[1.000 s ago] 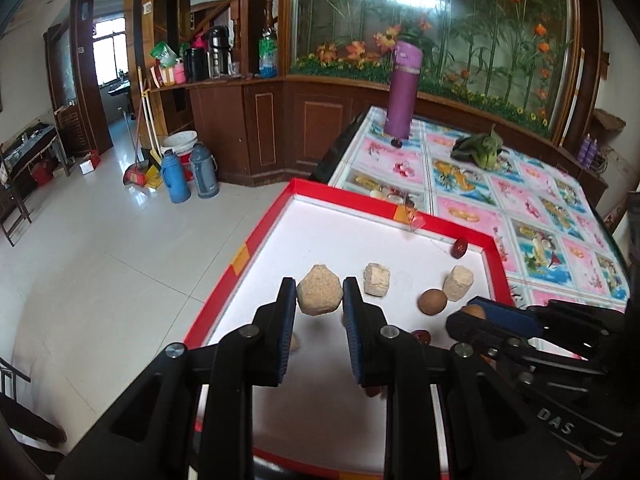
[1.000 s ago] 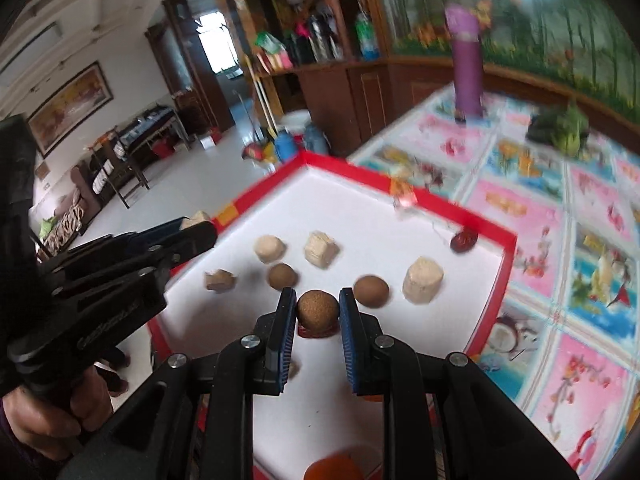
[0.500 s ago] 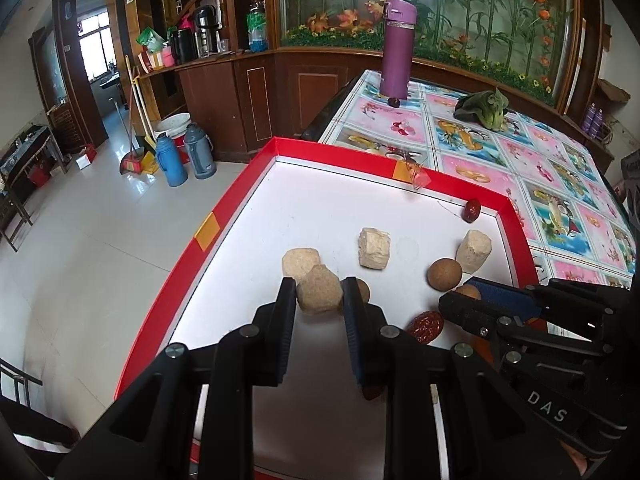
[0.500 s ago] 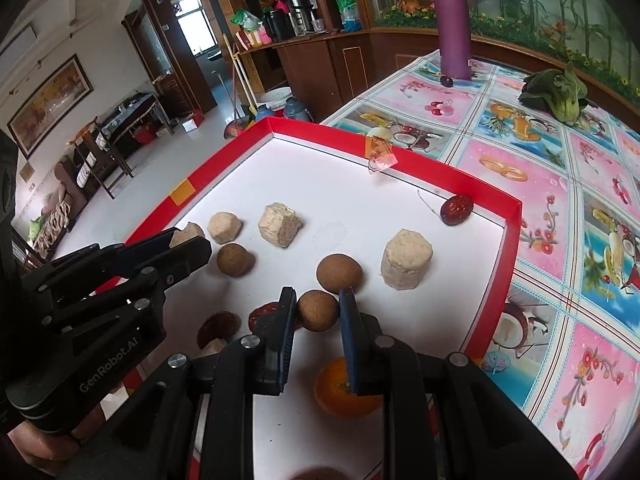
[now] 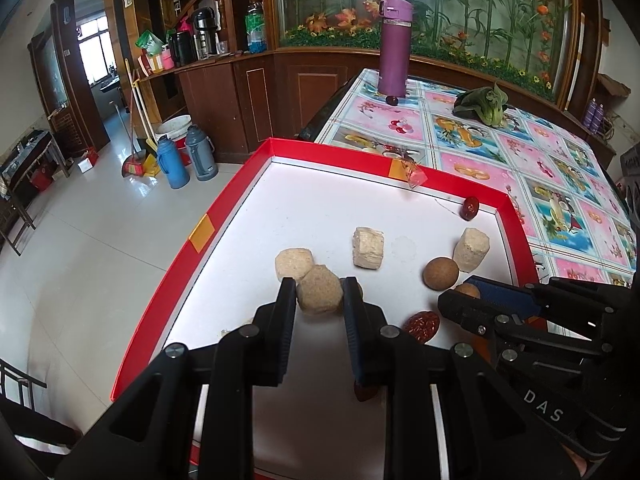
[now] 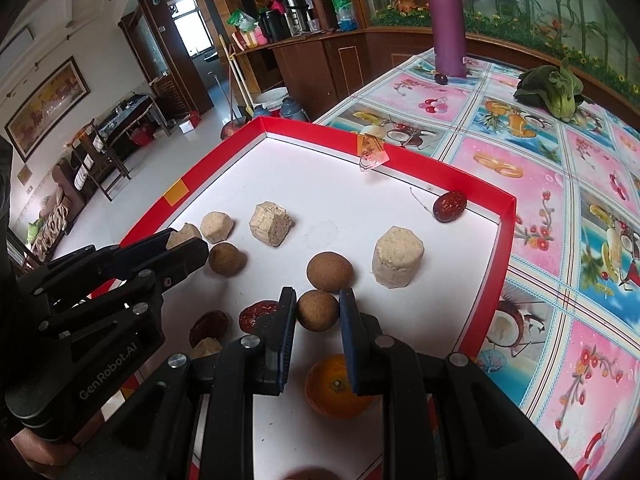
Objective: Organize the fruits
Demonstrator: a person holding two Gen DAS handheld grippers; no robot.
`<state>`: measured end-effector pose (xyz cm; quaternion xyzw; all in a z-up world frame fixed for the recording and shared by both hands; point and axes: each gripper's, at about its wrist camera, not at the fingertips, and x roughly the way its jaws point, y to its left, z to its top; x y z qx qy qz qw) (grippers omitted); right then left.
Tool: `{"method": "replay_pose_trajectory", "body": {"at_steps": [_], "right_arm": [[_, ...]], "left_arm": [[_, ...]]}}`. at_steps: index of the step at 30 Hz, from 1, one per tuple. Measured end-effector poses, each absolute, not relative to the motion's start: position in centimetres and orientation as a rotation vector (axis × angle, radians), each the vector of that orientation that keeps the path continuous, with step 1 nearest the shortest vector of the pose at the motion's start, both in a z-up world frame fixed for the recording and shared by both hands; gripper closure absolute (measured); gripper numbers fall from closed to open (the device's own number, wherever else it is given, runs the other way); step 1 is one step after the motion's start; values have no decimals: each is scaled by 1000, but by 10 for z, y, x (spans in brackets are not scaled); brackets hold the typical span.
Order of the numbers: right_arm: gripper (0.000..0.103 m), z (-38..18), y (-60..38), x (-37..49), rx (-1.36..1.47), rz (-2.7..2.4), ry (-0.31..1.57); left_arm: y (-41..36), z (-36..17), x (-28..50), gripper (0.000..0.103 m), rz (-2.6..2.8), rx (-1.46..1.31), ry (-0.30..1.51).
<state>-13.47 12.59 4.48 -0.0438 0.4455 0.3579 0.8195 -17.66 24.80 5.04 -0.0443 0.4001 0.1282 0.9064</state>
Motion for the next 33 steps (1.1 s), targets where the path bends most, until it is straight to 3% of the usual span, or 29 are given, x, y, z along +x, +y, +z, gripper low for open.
{"method": "replay_pose_trajectory", "body": {"at_steps": [21,23,25,29,33], "right_arm": [[82,41,125,-136,-111,746,960],[80,42,123,-137,-110,742,962],[72,43,119,-137,-97,737,970],[72,49,111,-139,-80,729,950],[72,59,103,-146,-68,722,918]], "left_arm": [[244,47,-177,76,307,-79,837],[242,49,-179,69,312,-76,829],[241,51,-183,52,325,-72,816],[237,63,-193,49,345,-68,770],[232,77,-204,36,358,-70,724]]}}
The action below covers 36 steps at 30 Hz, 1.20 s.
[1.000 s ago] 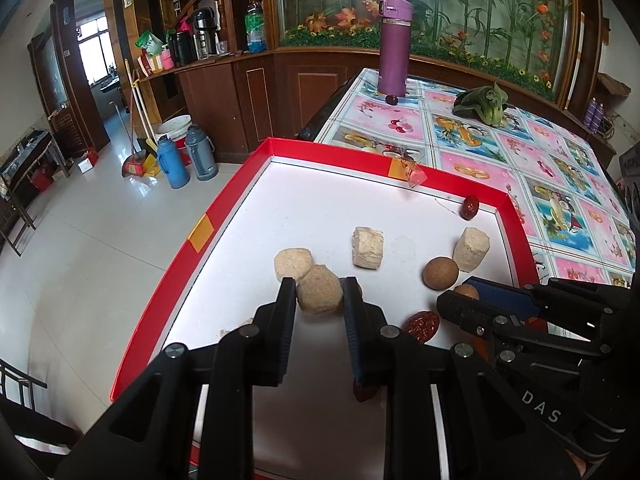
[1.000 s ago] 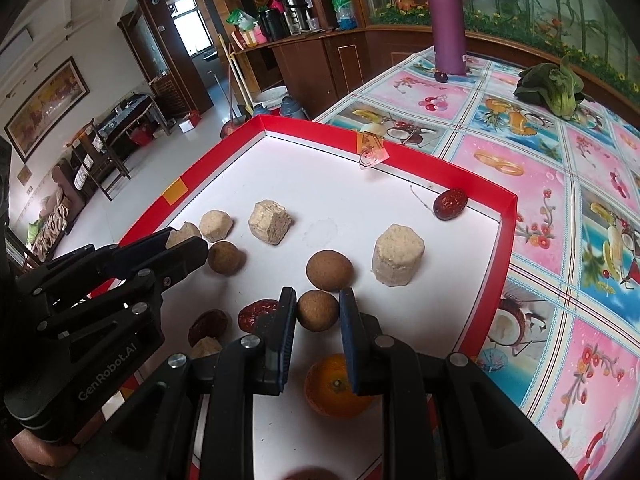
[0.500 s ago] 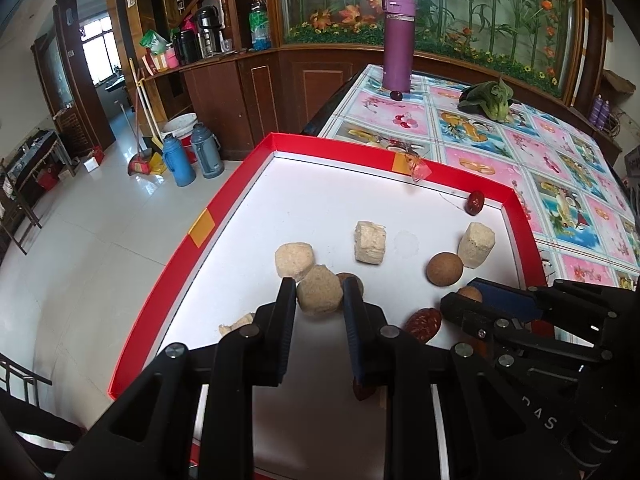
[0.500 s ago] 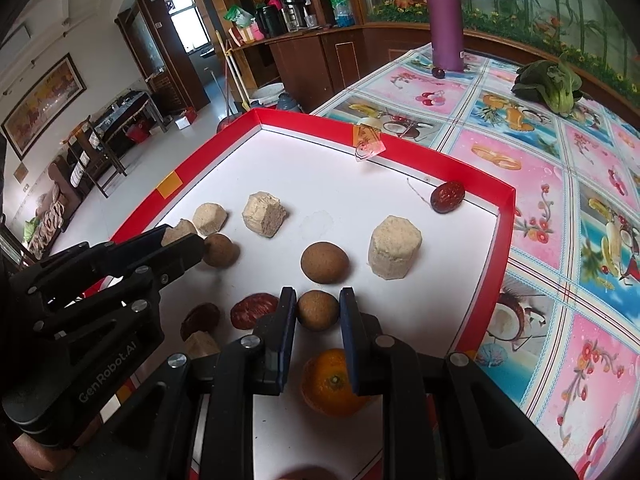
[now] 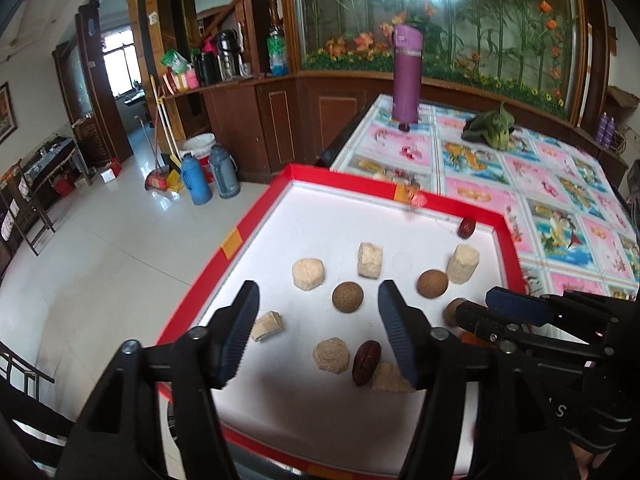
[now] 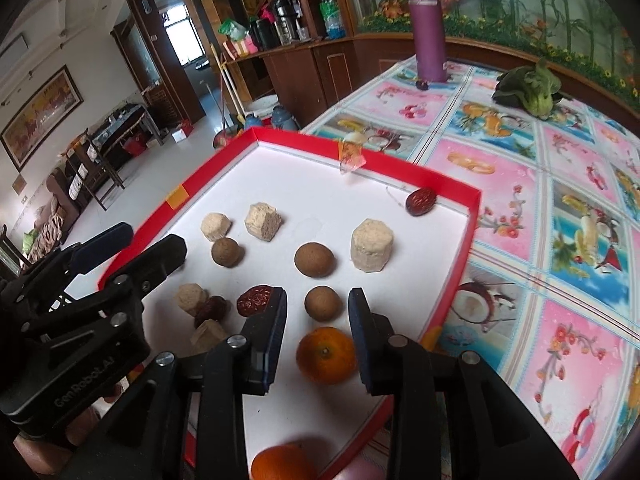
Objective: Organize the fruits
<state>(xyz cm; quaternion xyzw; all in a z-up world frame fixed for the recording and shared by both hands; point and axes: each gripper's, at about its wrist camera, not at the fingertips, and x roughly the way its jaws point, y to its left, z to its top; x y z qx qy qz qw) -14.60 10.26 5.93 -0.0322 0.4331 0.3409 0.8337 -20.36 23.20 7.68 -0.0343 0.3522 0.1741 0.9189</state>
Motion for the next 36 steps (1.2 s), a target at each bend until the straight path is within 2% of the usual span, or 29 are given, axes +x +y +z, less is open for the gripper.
{"method": "replay_pose_trajectory", "body": {"at_steps": [7,11,13,17,19,23,25,29,31,33,36], "right_arm": [[72,84,89,-165,-60,715,841],[70,99,78,-177,-54,715,788],[69,103,73,-182,-51,713,768],[66,115,58,-196,-40,706,718],[64,119,51,-201,-29,704,696],[61,130,34,-215,-21,695,628],[53,136,25,-223,-16,686,586],[43,149,10,-237,1,680,494],[31,154,4,-247,-6,665,438],[23,159,-2,-256,-10,649,383],[22,163,-9,-266,-20,625,332]], "left_arm": [[220,106,-227,21,380,-69,635],[209,121,-240,18,387,-67,588],[204,128,-246,8,386,-76,568],[193,140,-258,5,399,-76,532],[186,145,-263,0,414,-64,520],[175,154,-274,0,462,-26,487],[168,158,-278,0,495,-4,479],[155,165,-287,0,568,46,445],[148,168,-293,0,598,68,432],[145,172,-297,0,592,59,435],[143,178,-306,0,545,21,431]]}}
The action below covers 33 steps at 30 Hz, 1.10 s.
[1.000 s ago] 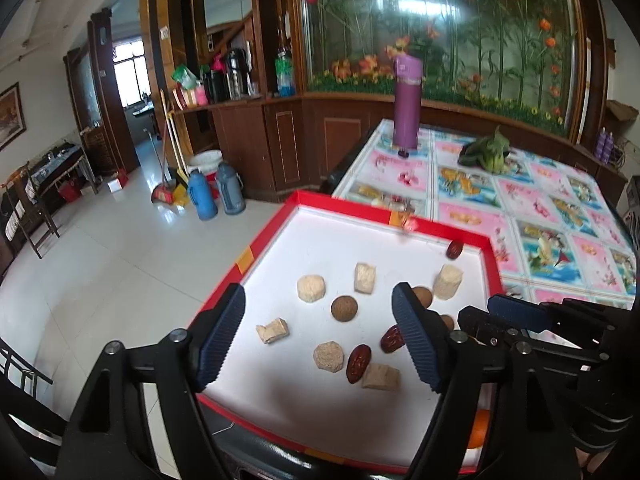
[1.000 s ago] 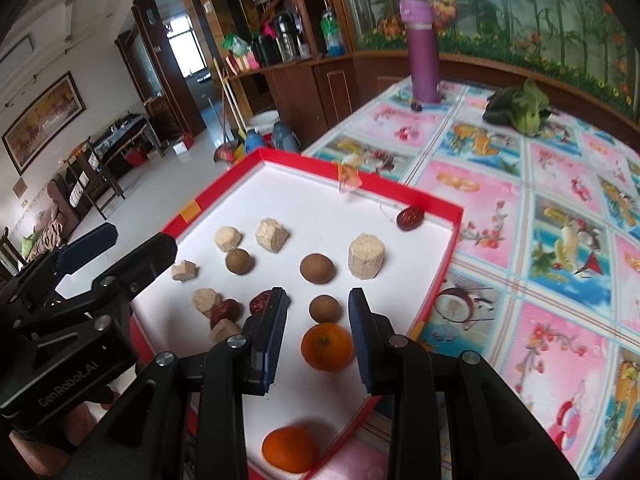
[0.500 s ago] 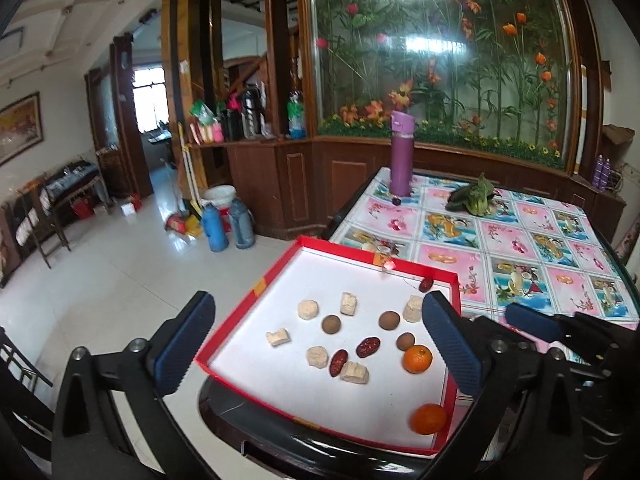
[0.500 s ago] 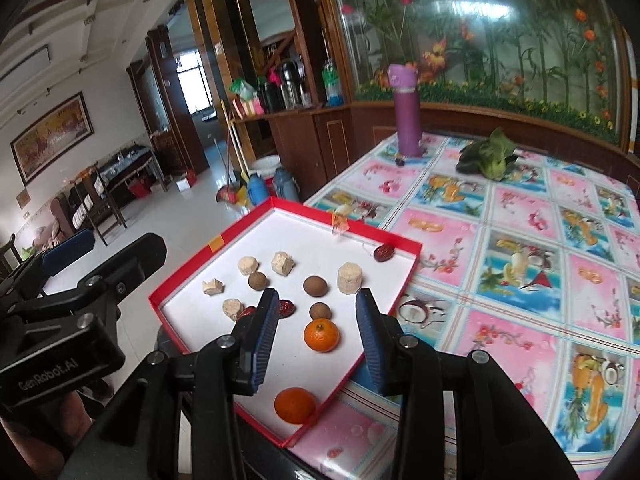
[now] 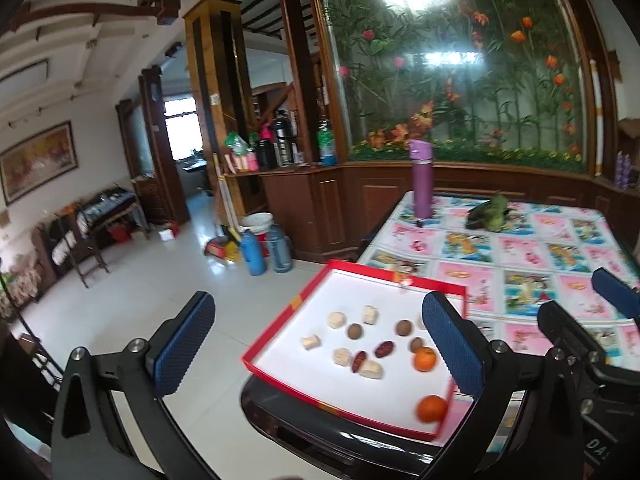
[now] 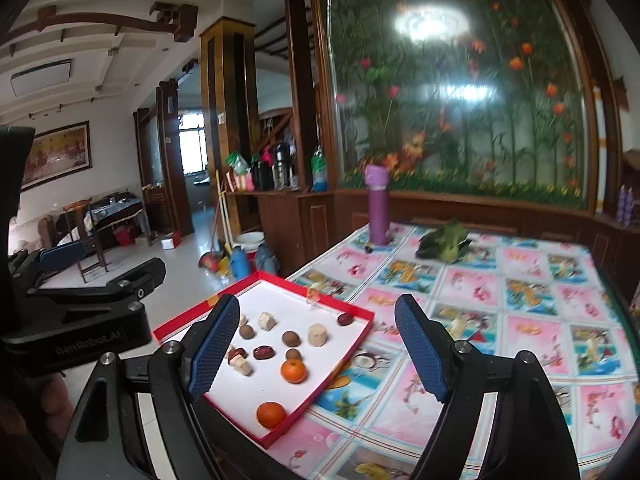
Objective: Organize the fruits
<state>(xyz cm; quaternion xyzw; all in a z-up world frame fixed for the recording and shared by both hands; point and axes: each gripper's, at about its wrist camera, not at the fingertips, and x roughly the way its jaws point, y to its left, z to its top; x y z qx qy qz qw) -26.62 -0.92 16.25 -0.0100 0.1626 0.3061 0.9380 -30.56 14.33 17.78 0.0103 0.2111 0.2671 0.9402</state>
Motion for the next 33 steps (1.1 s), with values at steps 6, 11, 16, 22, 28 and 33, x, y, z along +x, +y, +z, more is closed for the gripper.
{"method": "replay_pose_trajectory", "body": {"at_steps": [6,11,16,22,28,33], "right_arm": [[12,163,-23,-272,33,611,307],[1,164,-30,-285,50,612,269],[1,164,-29,-301,22,607,253],[1,163,-26,-313,-3,613,254],[1,166,-28,-322,5,605,256],[1,168,-32,-331,13,604,241]], "left_arm": [[142,188,-326,0,533,-39,396],[137,195,-345,0,577,-6,349],[135,198,-357,0,570,-8,346],[133,200,-367,0,579,-7,335],[132,203,-381,0,574,-29,329],[130,205,-390,0,580,-11,322]]}}
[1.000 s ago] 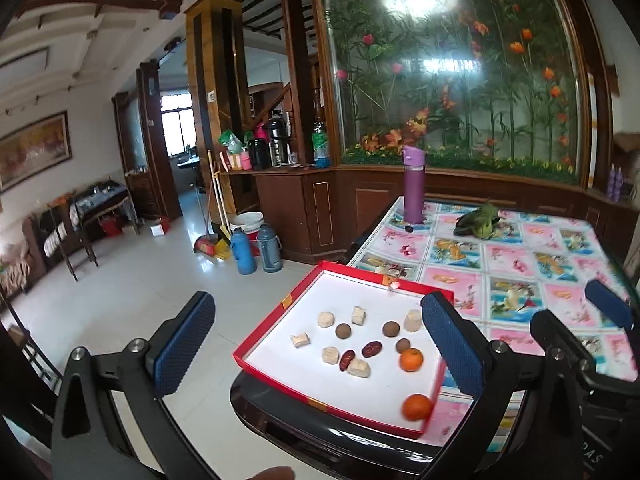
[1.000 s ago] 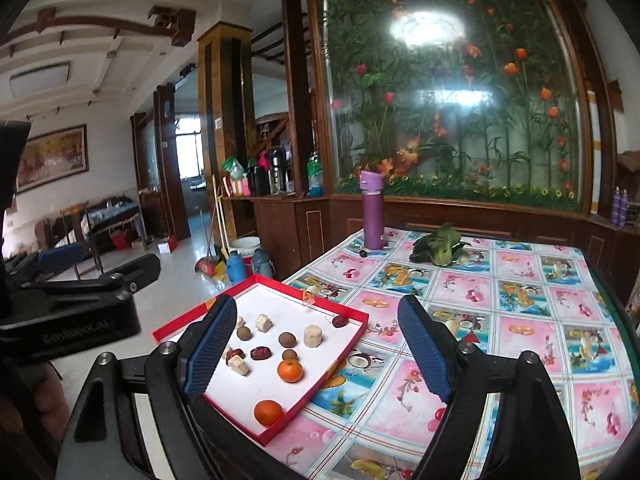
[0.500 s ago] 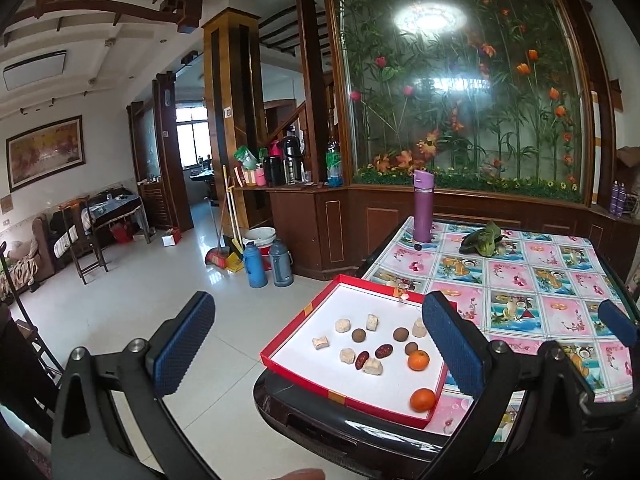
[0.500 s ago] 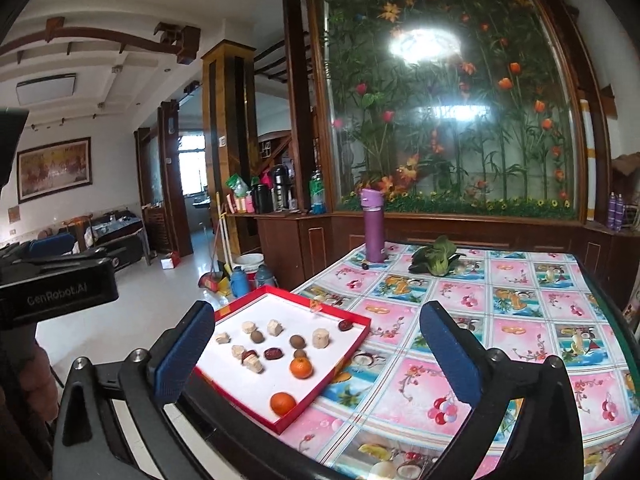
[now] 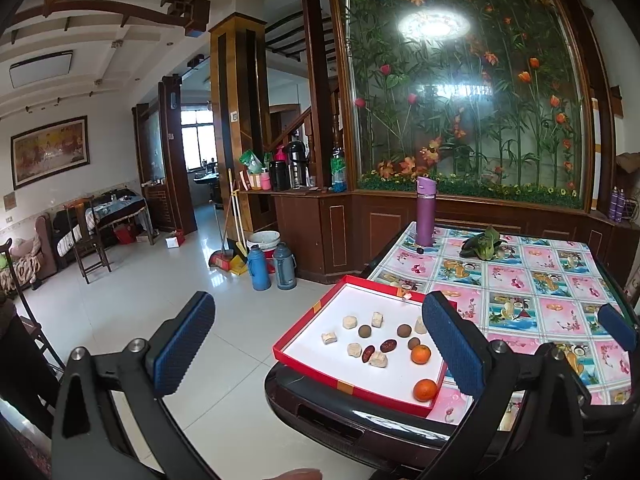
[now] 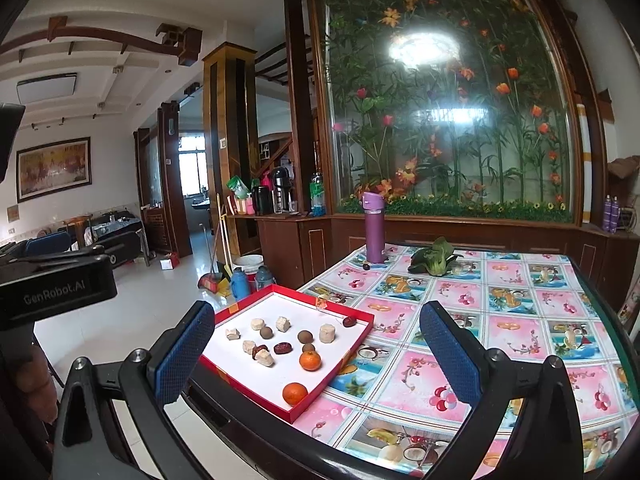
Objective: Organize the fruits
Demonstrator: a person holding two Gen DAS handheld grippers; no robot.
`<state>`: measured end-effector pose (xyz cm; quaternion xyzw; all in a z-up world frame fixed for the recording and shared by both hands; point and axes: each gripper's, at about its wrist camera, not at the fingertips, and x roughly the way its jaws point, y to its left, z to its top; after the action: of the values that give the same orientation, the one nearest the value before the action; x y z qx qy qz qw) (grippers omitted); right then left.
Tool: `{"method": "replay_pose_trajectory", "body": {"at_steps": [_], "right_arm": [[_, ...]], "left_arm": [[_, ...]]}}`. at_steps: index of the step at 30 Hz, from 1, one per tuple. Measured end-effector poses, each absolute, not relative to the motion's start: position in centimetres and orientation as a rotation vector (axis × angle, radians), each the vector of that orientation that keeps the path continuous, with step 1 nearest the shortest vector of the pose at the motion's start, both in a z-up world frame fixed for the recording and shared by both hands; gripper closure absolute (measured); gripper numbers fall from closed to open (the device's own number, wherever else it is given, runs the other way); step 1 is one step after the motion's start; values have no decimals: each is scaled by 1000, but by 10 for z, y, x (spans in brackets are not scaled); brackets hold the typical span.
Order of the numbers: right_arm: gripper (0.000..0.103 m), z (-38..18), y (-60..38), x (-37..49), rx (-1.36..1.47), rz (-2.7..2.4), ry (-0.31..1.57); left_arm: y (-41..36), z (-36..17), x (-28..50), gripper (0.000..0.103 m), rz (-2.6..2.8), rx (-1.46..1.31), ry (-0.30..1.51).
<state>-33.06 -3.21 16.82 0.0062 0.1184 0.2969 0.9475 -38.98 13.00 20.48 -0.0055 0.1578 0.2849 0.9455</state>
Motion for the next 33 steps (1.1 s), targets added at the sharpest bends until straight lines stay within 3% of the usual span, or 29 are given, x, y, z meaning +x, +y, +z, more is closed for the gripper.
{"method": "replay_pose_trajectory", "body": {"at_steps": [33], "right_arm": [[1,173,-23,-353,-34,615,183]], "left_arm": [[127,217,-411,0,541,-16,293]]}}
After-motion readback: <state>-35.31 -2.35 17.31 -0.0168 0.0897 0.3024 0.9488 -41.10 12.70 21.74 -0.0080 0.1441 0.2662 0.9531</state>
